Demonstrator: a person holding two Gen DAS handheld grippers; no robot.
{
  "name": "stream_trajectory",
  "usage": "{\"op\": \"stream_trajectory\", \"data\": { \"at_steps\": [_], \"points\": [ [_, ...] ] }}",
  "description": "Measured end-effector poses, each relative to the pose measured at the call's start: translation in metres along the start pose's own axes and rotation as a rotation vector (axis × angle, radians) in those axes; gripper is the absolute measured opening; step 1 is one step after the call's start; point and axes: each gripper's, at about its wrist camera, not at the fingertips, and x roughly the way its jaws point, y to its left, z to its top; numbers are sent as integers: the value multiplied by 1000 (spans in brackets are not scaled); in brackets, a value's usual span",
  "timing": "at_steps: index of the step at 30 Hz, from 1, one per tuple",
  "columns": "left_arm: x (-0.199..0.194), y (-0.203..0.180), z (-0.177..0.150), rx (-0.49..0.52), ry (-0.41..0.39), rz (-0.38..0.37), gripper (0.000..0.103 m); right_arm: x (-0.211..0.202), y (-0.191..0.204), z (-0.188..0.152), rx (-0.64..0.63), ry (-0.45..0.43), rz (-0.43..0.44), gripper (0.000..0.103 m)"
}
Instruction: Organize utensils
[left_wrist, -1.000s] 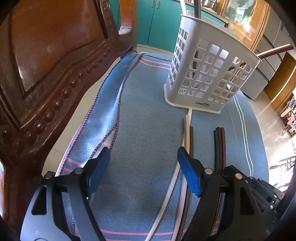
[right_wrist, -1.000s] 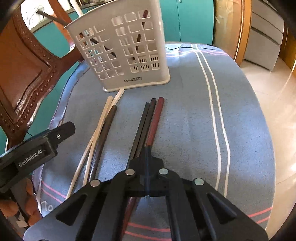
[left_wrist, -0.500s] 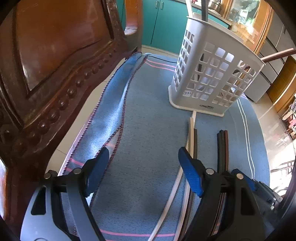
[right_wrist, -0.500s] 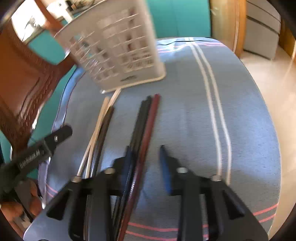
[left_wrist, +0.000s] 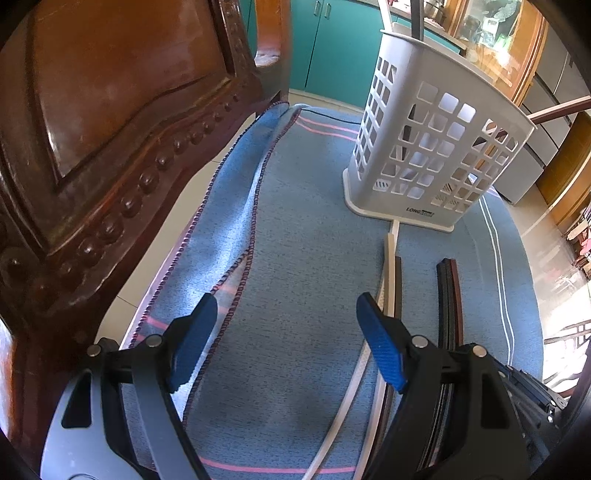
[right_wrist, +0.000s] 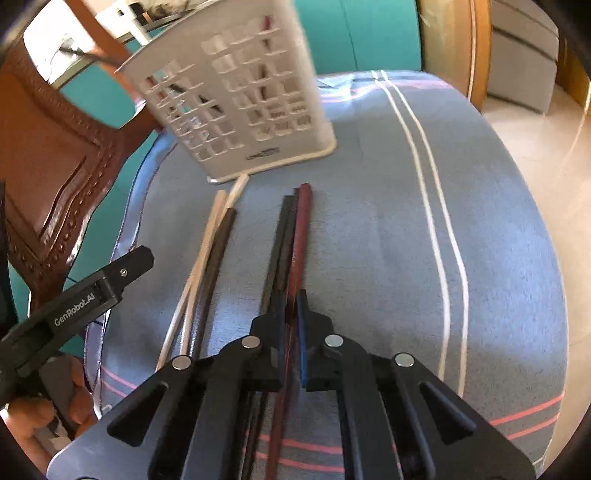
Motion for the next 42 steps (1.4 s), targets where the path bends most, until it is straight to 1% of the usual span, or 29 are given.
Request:
{"op": "stream_trajectory", "data": {
  "at_steps": [3,4,5,9,11,13,16,18,20,22,25,26,28,30,33,34,36,38,40,42],
  "points": [
    [1,-3,0,4,1,1,78,-5,-11,-1,44,-12,8,5],
    [2,-4,0,6,2,0,78,-8,-13,-1,49,-22,1,2],
    [2,-4,0,7,3,1,79,-12,-17,-1,61,-40,-8,1],
    [5,-2,0,4,15,-9,79,-21,-27,0,96,-66,-2,1],
    [7,0,1,-2,22,-20,79,-18,-29,1,102,-52,-30,1],
    [10,3,2,-8,34,-33,79,-12,-33,1,113,-17,-72,1],
    [13,5,1,-14,47,-44,79,-14,-39,0,130,-2,-66,2],
    [11,3,1,-3,44,-59,79,-21,-37,3,109,-20,-68,3],
    [12,0,1,9,47,-76,79,-27,-35,7,84,-39,-67,17],
    [14,-4,0,24,58,-91,79,-25,-29,14,54,-37,-61,23],
    [18,-13,-2,60,72,-107,79,-11,-14,32,-31,18,-46,23],
    [20,-16,-2,74,73,-107,79,-3,-5,38,-83,43,-42,23],
    [22,-20,-2,90,76,-112,79,9,7,42,-159,75,-71,23],
    [25,-26,-4,115,81,-120,79,16,8,41,-173,91,-96,23],
    [27,-30,-3,130,73,-143,79,15,9,38,-204,91,-122,23],
    [27,-31,-1,128,73,-157,77,17,7,37,-200,102,-117,23],
    [30,-35,6,132,83,-178,70,14,2,36,-188,96,-103,23],
    [36,-44,15,161,92,-181,54,12,-2,35,-171,99,-90,23],
    [44,-50,20,181,104,-159,51,11,-4,36,-164,100,-81,23],
    [48,-55,24,192,97,-147,50,11,-5,35,-172,96,-84,23]
  ]
}}
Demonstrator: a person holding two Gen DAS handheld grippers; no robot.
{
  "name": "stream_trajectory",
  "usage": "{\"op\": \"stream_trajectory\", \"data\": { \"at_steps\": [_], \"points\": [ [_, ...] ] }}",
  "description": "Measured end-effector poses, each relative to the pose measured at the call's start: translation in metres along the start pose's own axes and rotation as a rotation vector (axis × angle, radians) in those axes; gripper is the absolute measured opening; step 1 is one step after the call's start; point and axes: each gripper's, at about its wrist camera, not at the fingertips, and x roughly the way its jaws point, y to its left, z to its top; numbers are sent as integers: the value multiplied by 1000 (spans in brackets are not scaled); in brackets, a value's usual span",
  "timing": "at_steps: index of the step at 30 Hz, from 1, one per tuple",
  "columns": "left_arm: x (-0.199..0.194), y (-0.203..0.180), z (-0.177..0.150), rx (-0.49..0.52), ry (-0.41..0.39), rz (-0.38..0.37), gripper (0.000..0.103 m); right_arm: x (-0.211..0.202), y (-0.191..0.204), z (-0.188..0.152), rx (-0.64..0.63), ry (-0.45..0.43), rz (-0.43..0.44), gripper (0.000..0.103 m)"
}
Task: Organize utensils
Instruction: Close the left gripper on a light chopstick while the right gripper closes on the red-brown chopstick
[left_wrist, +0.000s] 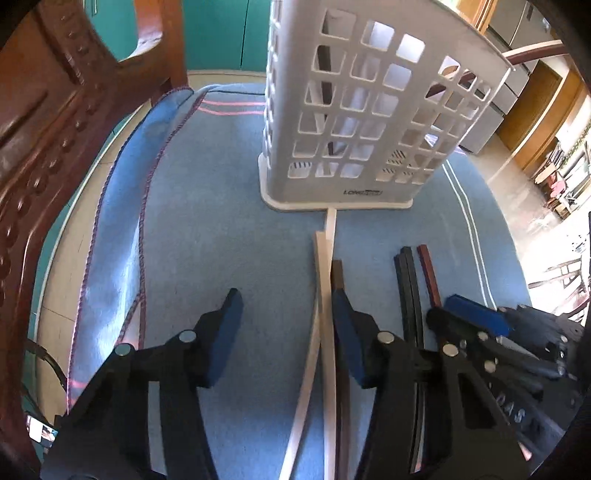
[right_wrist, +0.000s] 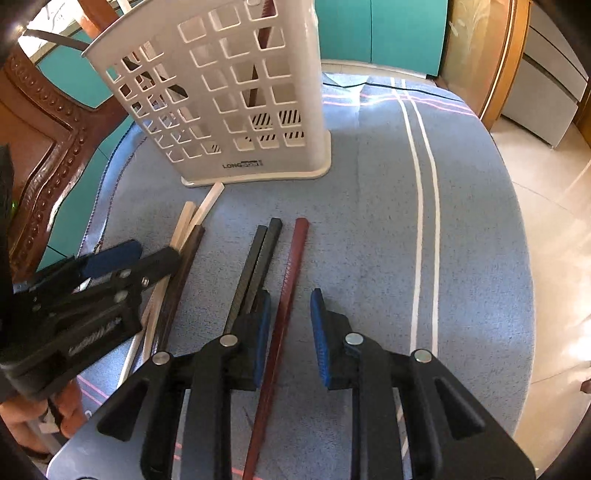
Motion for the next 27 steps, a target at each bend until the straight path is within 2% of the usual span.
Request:
{"op": "stream_trajectory", "data": {
  "at_steps": [1,2,4,10,16,20,22,25,27],
  "points": [
    [1,-2,1,11,-3,-1,35,-1,1,-1,-8,-4,-5,23],
    [3,-5,3,23,2,-33,23,-1,1,-1,-13,-8,-8,23],
    [5,-7,5,13,15,-88,8,0,3,-2,-22,-14,-13,23],
    [-4,2,1,-15,-16,-59,7,4,6,0,-19,-17,-11,23],
    [-30,23,6,-71,-58,-126,7,3,6,0,-13,-15,-11,23],
    [-33,29,1,-63,-44,-155,7,4,7,1,-14,-20,-21,23],
    [-30,33,-1,-56,-43,-137,7,5,7,2,-9,-22,-21,23],
    [-22,34,-1,-52,-41,-59,7,5,6,3,-4,-25,-23,23],
    [-21,36,-5,-55,-32,-64,7,5,8,4,-8,-28,-35,23]
  ]
}}
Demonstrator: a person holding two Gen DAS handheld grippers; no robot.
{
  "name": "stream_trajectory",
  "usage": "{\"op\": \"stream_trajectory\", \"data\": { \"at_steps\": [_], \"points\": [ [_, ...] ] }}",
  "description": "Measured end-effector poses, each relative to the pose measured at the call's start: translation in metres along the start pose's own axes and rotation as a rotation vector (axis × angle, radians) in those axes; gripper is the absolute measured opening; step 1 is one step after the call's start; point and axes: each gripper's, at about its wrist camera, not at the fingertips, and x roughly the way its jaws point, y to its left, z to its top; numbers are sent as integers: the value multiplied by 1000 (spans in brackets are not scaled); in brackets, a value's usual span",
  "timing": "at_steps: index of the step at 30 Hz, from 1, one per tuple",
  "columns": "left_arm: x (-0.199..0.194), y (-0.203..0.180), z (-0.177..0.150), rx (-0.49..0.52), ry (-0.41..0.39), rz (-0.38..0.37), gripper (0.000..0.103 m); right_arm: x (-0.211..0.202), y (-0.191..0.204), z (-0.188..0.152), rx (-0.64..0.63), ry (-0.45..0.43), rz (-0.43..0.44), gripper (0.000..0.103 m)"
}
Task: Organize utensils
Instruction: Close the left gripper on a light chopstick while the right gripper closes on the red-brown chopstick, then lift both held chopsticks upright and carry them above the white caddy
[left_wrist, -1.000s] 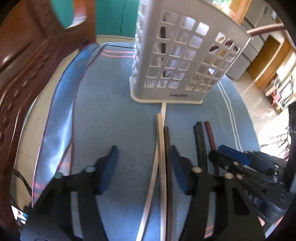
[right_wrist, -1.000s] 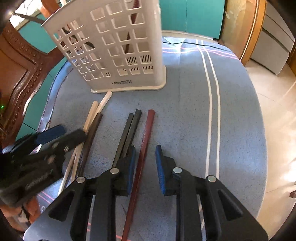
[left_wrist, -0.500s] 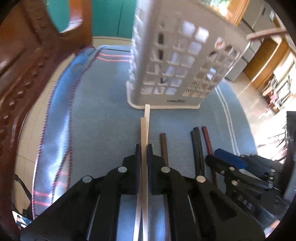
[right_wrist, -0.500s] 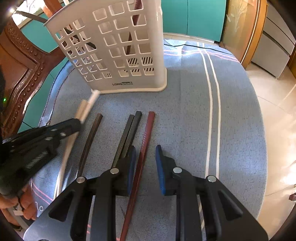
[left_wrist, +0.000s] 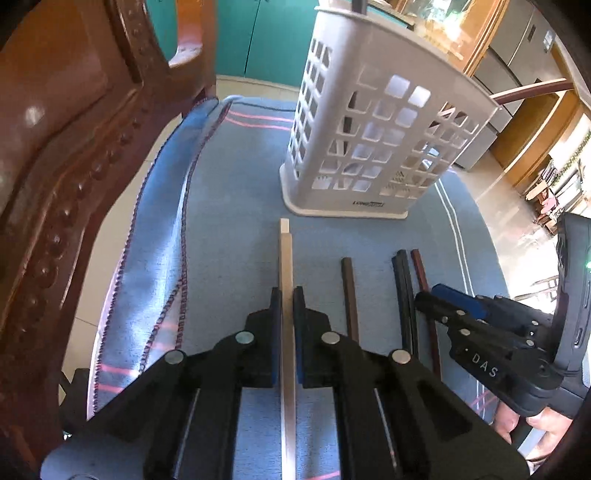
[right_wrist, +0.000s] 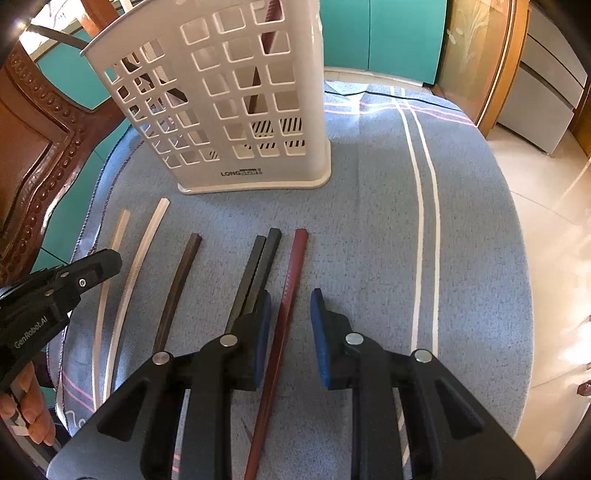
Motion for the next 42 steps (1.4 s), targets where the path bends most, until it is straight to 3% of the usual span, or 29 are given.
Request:
{"op": "stream_trajectory", "data": {
  "at_steps": [6,7,14,18,22,25,28,34,42],
  "points": [
    [-2,-15,-5,30,-16,-12,7,5,22,0,-90,-17,-105,20],
    [-3,-16,-7,30,-20,-14,7,5,24,-1,-98,-18,-96,10],
    [-21,-21,-3,24,-67,-47,5,-14,6,0,-30,-52,-14,6],
    [-19,-21,-3,28,-46,-56,5,-23,-11,-2,12,-64,-16,6],
    [-3,-14,-4,23,-10,29,12,-13,-22,-4,44,-25,-33,7],
    [7,-10,5,3,8,40,14,-8,-19,-6,44,-13,-26,6],
    [15,-14,24,16,10,39,22,-9,-15,-5,41,-13,-22,7],
    [41,-16,40,33,64,113,22,-1,-9,-1,4,-2,-51,7],
    [45,-26,43,85,45,176,19,1,9,-3,-66,-8,-127,8]
  ]
}}
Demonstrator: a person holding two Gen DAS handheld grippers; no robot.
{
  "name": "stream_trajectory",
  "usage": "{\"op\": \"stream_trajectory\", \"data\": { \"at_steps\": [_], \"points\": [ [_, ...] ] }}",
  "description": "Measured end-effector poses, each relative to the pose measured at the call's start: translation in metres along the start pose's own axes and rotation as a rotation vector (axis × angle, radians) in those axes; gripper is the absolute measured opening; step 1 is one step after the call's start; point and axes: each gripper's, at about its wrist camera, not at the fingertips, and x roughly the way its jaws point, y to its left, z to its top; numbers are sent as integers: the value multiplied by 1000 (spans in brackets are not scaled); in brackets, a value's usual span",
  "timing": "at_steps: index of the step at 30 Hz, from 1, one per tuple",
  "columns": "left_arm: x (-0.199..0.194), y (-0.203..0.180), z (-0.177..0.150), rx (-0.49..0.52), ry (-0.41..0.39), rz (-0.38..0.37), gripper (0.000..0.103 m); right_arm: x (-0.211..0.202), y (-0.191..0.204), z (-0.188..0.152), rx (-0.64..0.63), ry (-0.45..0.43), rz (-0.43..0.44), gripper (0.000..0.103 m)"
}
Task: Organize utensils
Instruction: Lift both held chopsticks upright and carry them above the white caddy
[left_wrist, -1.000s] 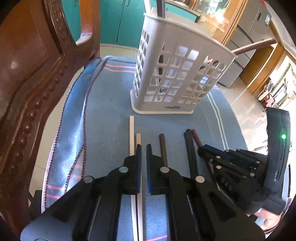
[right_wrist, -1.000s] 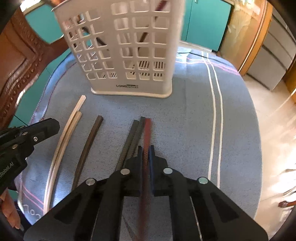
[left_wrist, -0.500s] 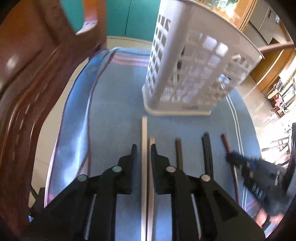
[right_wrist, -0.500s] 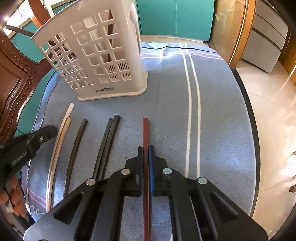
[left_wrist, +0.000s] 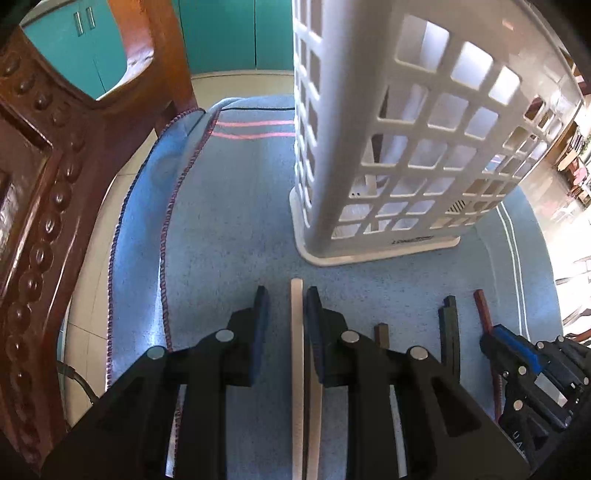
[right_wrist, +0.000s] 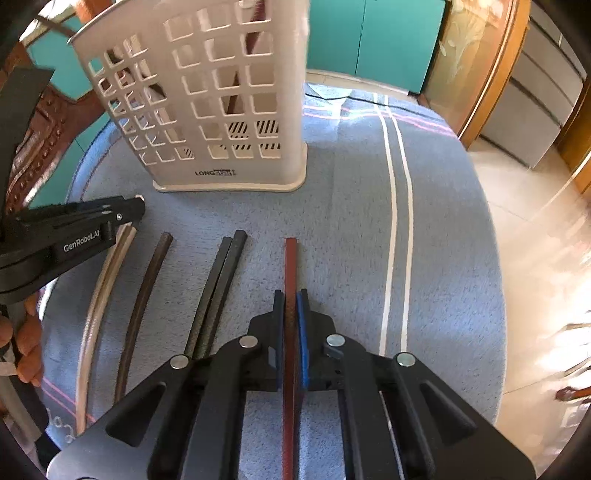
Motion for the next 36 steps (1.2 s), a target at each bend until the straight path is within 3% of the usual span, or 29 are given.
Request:
{"op": "stream_trajectory", "data": {
  "at_steps": [1,2,5,9,19,22,24,27,29,33,36],
  "points": [
    [0,2,0,-7,-4,2,9,-1,2,-1,-6,-1,-2,7],
    [-1,2,-1,-14,-5,-4,7,-1,3,-1,-6,-3,4,7],
    [-10,11,-1,-56,-29,-35,7,-6,-2,-2,37,-16,70,6],
    [-60,21,-3,-66,-142,-86,7,-46,-19,-5,65,-108,141,6],
    [-281,27,-24,-19,-628,-235,7,-191,-66,-22,120,-429,280,6],
    [-326,36,-17,-46,-786,-264,7,-227,-78,-10,164,-539,310,7],
    [-344,42,-10,-100,-884,-243,7,-241,-83,0,180,-592,316,6],
    [-348,46,7,-203,-1009,-198,7,-259,-87,19,216,-699,339,7],
    [-334,43,17,-246,-1049,-166,7,-267,-87,28,244,-787,370,7],
    [-274,36,31,-286,-979,-134,7,-270,-82,37,300,-999,344,7],
    [-239,37,25,-294,-931,-105,7,-259,-74,42,322,-1108,310,7]
  ]
}}
